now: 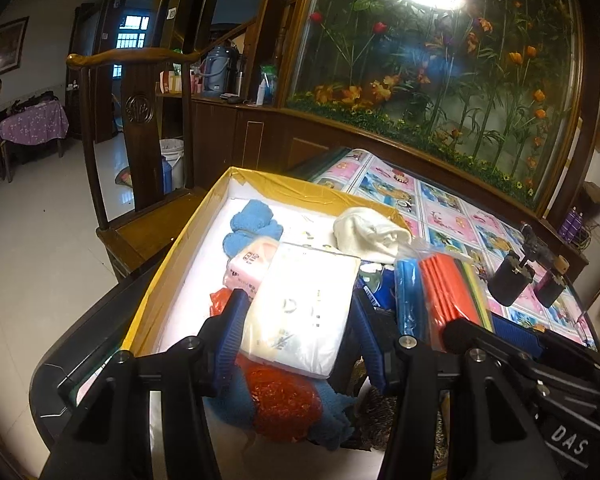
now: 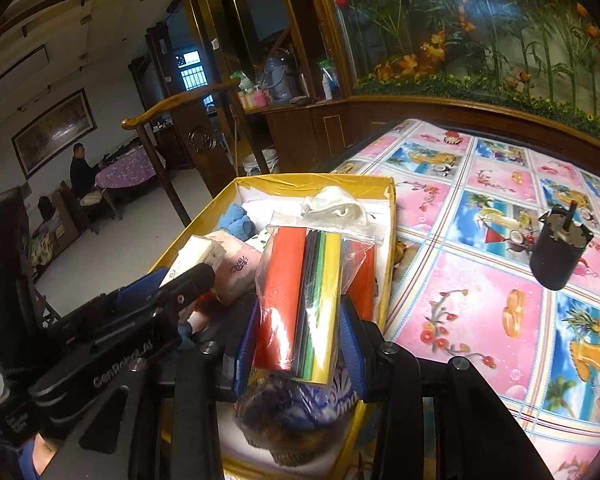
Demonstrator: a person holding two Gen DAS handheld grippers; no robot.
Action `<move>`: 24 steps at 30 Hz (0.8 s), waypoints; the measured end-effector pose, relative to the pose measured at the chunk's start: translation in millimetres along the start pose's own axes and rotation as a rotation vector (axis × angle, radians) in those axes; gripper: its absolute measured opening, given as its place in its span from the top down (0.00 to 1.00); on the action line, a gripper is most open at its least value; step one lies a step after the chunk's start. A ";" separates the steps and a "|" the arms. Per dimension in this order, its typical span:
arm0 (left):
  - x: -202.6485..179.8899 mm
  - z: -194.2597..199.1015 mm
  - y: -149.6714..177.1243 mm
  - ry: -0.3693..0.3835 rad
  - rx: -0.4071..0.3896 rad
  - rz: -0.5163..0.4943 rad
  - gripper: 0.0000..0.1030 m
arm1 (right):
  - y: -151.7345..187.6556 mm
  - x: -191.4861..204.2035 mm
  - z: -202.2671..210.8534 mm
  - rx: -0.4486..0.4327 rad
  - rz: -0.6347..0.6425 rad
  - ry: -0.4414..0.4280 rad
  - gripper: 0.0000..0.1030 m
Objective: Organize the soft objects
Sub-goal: 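Lower both packs into the box and open both tools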
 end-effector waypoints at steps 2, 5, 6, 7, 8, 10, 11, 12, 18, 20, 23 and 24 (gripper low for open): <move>0.8 -1.1 0.5 -0.002 -0.002 -0.001 0.50 | -2.3 -0.7 -7.1 0.009 -0.002 -0.005 0.59; 1.8 -4.5 3.3 -0.006 0.009 -0.002 0.50 | -4.5 -2.0 -21.0 0.024 -0.004 -0.011 0.59; 2.0 -6.4 4.2 -0.009 0.014 -0.003 0.50 | -4.9 -3.0 -24.5 0.028 -0.007 -0.013 0.59; 2.9 -8.0 4.9 -0.013 0.019 -0.003 0.51 | -5.1 -4.2 -27.3 0.031 -0.012 -0.018 0.59; 4.0 -9.4 5.6 -0.011 0.027 0.003 0.51 | -4.6 -5.6 -30.2 0.037 -0.018 -0.022 0.59; 5.4 -12.4 6.5 -0.002 0.045 0.013 0.51 | -3.9 -8.5 -34.2 0.049 -0.030 -0.034 0.59; 5.7 -13.6 7.3 -0.003 0.052 0.011 0.51 | -3.5 -9.4 -35.5 0.053 -0.031 -0.038 0.59; 5.4 -14.5 7.8 -0.006 0.057 0.007 0.51 | -2.3 -9.1 -35.2 0.054 -0.029 -0.039 0.59; 4.3 -18.7 11.5 -0.028 0.084 -0.009 0.50 | -1.2 -17.8 -34.8 0.052 -0.061 -0.074 0.58; 5.3 -18.9 12.5 -0.030 0.089 -0.006 0.50 | -0.5 -18.9 -34.0 0.054 -0.056 -0.068 0.58; 6.0 -20.1 13.2 -0.038 0.095 -0.011 0.50 | 0.0 -18.4 -32.2 0.053 -0.049 -0.068 0.58; 6.5 -20.4 13.5 -0.041 0.097 -0.012 0.50 | 0.2 -17.9 -31.7 0.052 -0.041 -0.063 0.58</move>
Point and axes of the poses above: each gripper's, at about its wrist camera, not at the fingertips, and z roughly against the way its jaws point, x to its left, y to its underside, the point moved 10 cm from there along -z, roughly the way its jaws point, and after that the axes turned 11 degrees about -y, right-handed, at the moved point
